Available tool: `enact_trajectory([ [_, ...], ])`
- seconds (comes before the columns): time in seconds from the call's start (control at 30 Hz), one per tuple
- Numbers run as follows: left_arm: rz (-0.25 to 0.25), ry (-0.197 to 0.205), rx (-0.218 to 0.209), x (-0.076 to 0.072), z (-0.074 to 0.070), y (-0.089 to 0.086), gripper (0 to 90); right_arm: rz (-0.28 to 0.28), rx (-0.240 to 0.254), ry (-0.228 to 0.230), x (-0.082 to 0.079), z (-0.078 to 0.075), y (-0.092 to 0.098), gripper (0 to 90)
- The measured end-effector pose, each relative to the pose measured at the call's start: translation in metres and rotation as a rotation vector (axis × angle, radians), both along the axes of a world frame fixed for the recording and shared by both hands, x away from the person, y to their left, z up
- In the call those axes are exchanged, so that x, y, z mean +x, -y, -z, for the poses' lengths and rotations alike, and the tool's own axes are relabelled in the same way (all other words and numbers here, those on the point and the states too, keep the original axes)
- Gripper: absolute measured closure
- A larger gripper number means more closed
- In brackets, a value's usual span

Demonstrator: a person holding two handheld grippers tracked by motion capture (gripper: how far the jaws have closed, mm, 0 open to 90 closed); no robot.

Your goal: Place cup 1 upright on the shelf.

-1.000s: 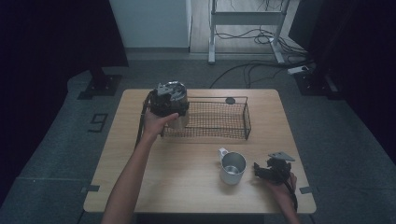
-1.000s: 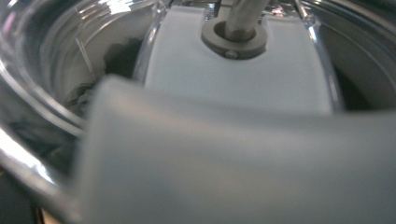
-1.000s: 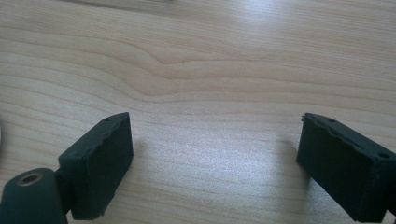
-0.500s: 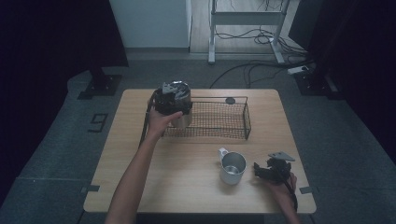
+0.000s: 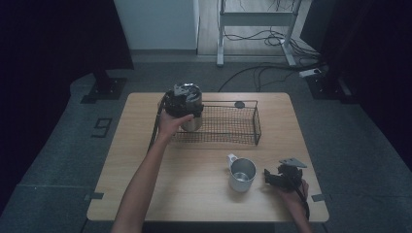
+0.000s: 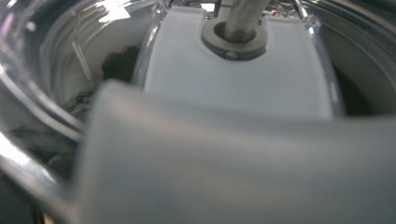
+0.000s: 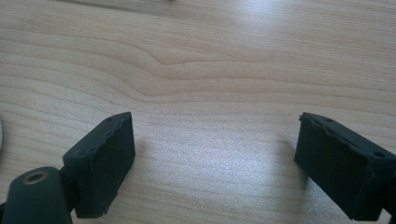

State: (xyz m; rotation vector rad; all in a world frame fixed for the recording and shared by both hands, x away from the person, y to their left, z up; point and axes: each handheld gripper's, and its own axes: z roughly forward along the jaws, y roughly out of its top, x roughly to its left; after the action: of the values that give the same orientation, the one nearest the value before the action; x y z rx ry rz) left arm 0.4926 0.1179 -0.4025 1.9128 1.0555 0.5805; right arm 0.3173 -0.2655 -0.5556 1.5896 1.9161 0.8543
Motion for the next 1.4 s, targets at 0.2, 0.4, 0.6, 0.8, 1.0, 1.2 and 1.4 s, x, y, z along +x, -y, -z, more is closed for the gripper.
enact_trajectory([
  [0.2,-0.008,-0.014,0.008,0.005,0.005,0.0,4.1,-0.001,0.0,0.0,0.0,0.0,0.0,11.9],
  [0.4,-0.025,-0.023,0.017,0.012,0.011,0.0,4.1,0.0,0.001,0.001,0.0,0.0,0.0,12.1],
  [0.6,-0.041,-0.037,0.026,0.017,0.02,0.002,4.1,-0.001,0.0,0.001,0.0,0.0,0.0,12.1],
  [0.8,-0.047,-0.055,0.036,0.021,0.028,0.004,4.1,-0.001,0.001,0.001,0.0,0.0,0.0,12.1],
  [1.0,-0.048,-0.072,0.04,0.023,0.036,0.005,4.1,-0.001,0.0,0.001,0.0,0.0,0.0,12.3],
  [1.2,-0.054,-0.09,0.018,0.025,0.043,0.002,4.1,-0.001,0.0,0.001,0.0,0.0,0.0,12.3],
  [1.4,-0.059,-0.103,0.028,0.025,0.049,0.001,4.1,-0.001,0.001,0.003,0.0,0.0,0.0,12.4],
])
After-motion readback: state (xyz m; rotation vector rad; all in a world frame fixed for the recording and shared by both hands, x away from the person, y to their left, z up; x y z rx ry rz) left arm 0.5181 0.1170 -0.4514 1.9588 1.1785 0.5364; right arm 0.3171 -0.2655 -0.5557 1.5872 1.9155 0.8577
